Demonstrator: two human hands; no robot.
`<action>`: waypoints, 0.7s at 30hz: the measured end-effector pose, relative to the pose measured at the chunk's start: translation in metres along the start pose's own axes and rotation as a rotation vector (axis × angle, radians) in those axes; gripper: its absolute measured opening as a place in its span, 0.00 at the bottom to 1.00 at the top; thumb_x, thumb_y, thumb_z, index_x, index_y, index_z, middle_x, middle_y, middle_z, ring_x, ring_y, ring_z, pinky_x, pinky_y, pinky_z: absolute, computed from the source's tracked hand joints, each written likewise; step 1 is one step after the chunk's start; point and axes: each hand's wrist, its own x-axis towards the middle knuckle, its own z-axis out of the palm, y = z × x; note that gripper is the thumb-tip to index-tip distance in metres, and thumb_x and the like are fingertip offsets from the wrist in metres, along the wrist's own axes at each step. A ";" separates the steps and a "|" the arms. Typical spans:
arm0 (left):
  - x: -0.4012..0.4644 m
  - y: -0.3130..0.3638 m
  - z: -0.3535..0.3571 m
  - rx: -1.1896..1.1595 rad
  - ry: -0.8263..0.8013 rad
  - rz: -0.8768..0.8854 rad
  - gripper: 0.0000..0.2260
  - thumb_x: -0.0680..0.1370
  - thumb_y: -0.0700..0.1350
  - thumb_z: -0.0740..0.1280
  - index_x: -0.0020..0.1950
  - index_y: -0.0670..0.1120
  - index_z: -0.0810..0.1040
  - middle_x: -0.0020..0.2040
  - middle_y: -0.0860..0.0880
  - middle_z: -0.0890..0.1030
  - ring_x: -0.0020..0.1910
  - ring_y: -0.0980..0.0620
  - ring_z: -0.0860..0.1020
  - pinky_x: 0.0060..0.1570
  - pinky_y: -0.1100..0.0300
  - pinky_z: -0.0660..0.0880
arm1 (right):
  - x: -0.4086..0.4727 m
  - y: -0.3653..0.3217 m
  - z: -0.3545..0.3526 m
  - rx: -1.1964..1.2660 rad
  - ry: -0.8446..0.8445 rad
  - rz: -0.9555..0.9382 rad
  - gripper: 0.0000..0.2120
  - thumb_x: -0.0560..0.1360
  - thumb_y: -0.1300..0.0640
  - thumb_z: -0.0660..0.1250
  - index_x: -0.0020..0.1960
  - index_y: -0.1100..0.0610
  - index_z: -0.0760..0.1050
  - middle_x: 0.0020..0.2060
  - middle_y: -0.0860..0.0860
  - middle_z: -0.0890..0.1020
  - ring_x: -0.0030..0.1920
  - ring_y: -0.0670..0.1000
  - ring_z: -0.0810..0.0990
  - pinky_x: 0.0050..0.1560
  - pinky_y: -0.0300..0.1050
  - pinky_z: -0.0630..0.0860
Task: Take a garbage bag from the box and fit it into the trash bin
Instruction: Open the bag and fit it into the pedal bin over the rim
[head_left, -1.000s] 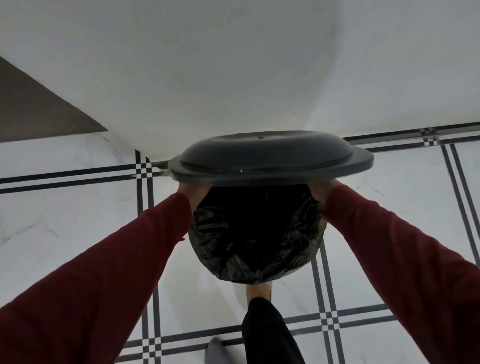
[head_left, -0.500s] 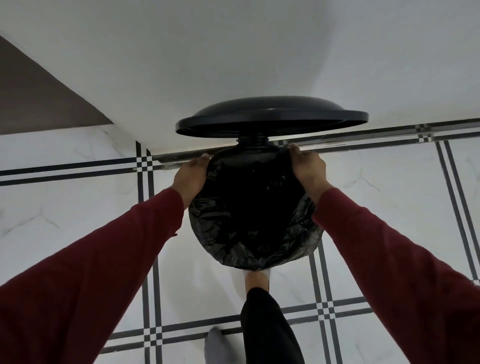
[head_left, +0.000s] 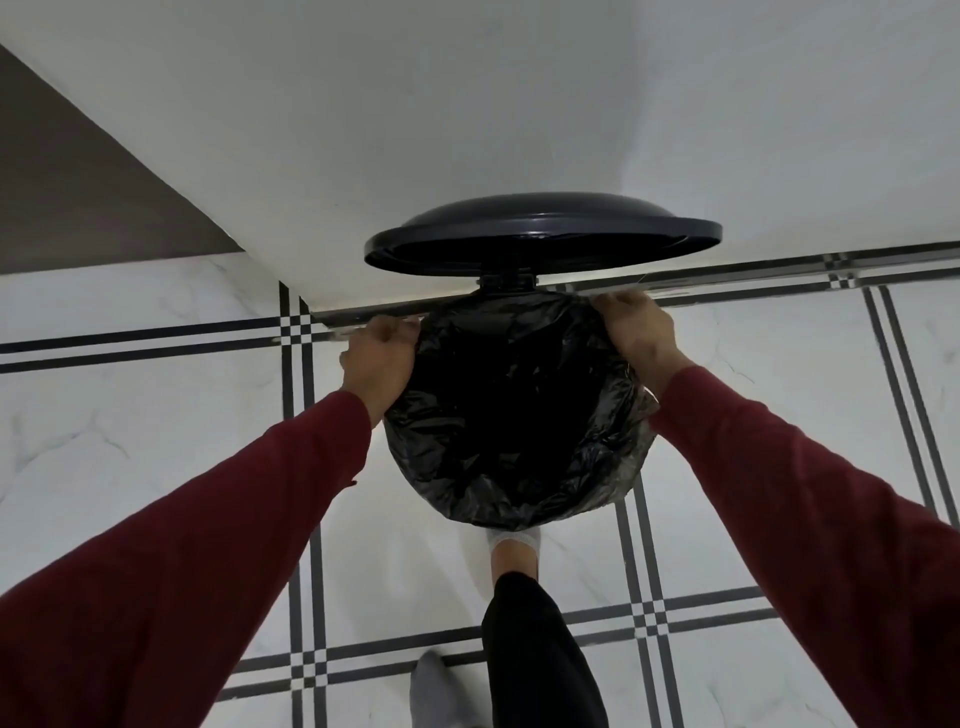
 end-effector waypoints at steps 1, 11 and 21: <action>-0.003 0.004 0.001 -0.011 -0.026 0.004 0.25 0.71 0.70 0.63 0.57 0.54 0.82 0.53 0.51 0.85 0.61 0.43 0.80 0.67 0.43 0.74 | -0.003 -0.001 0.000 0.027 -0.065 0.018 0.28 0.75 0.34 0.61 0.59 0.55 0.83 0.55 0.53 0.84 0.58 0.58 0.81 0.59 0.48 0.75; 0.000 0.015 0.017 -0.026 -0.089 -0.023 0.20 0.83 0.58 0.59 0.66 0.48 0.80 0.64 0.45 0.81 0.66 0.43 0.77 0.71 0.46 0.71 | 0.033 0.000 0.022 0.328 -0.154 0.206 0.23 0.63 0.40 0.69 0.50 0.55 0.84 0.47 0.53 0.88 0.45 0.55 0.86 0.52 0.50 0.84; 0.005 0.023 0.019 0.061 -0.062 -0.018 0.21 0.83 0.58 0.59 0.63 0.44 0.80 0.63 0.41 0.81 0.64 0.40 0.77 0.69 0.46 0.72 | 0.025 -0.012 0.023 0.075 0.001 0.152 0.26 0.78 0.41 0.61 0.64 0.60 0.80 0.61 0.57 0.83 0.63 0.60 0.79 0.65 0.48 0.74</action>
